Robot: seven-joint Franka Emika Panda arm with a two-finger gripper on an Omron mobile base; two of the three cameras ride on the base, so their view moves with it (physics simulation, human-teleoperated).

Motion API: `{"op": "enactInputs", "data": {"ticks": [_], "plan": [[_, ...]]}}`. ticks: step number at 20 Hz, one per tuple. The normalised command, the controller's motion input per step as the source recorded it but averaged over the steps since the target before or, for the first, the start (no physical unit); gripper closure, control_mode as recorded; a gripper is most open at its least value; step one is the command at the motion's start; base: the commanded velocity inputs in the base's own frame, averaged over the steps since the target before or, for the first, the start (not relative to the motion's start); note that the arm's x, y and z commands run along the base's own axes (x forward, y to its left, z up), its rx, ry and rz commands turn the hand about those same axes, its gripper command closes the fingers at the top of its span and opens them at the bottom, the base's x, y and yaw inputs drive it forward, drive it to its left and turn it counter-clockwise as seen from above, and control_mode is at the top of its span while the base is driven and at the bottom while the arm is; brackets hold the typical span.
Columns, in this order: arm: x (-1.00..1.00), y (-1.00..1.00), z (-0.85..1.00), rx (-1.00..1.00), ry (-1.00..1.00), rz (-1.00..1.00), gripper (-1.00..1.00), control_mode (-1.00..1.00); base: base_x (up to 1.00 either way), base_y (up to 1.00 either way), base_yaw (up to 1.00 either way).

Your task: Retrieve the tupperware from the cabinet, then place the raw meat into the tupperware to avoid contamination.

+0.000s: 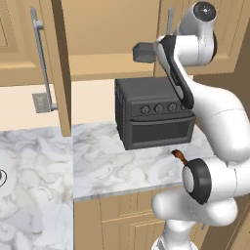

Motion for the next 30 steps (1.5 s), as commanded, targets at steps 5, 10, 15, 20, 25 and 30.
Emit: {"op": "enactInputs", "data": {"ticks": [5, 10, 15, 20, 25, 30], "plan": [[0.4, 0.01, 0.02, 0.0, -0.01, 0.0, -1.0, -1.0, 0.0, 0.0, 0.0], [0.4, 0.0, 0.0, 0.0, -0.02, 0.0, -1.0, -1.0, 0.0, 0.0, 0.0], [0.44, 0.0, -0.05, 0.0, -0.03, 0.0, -1.0, -1.0, 0.0, 0.0, 0.0], [0.31, 0.02, -0.06, 0.0, -0.05, 0.0, 1.0, -1.0, 0.0, 0.0, 0.0], [0.14, -0.01, -0.08, 0.0, -0.02, 0.0, 1.0, -1.0, 0.0, 0.0, 0.0], [-0.09, -0.16, -0.05, 0.02, 0.0, 0.0, 1.0, -1.0, 0.0, 0.0, 0.0]]}}
